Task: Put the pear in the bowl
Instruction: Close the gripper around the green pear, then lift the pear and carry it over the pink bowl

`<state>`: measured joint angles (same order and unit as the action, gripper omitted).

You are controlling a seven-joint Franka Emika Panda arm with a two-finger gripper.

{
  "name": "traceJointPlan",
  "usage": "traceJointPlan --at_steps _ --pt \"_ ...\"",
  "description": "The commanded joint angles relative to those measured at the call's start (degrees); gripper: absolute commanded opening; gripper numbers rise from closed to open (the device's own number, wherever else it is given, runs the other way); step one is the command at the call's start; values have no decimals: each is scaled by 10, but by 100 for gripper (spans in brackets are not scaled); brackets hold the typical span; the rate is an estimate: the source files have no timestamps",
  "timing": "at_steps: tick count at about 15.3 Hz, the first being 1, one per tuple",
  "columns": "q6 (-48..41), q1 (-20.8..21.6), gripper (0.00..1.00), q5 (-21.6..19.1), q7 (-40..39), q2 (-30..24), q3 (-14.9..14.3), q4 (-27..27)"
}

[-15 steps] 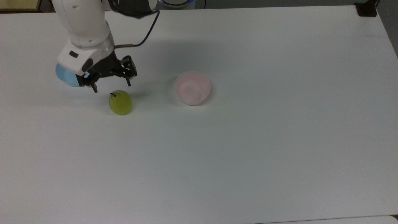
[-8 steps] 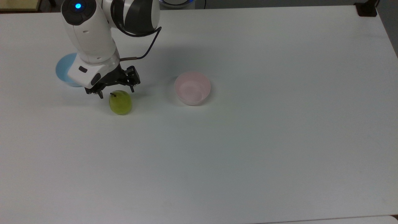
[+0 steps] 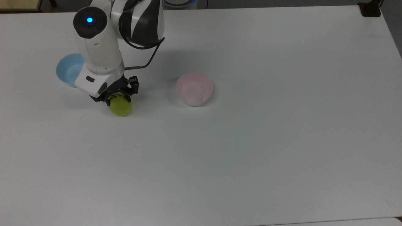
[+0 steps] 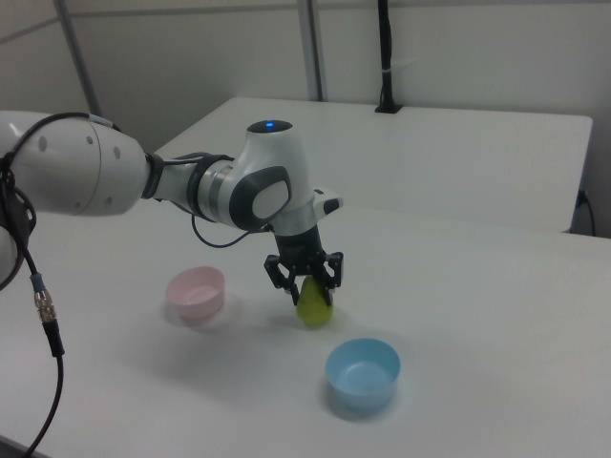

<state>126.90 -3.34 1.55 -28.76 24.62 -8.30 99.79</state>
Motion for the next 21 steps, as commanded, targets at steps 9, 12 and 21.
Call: traceJointPlan --at_steps 9,12,21 --pt "-114 34 0 7 27 -50 6 -52" --pt "-184 61 0 8 70 -66 6 -108" --pt "-309 118 0 0 167 -136 7 -143"
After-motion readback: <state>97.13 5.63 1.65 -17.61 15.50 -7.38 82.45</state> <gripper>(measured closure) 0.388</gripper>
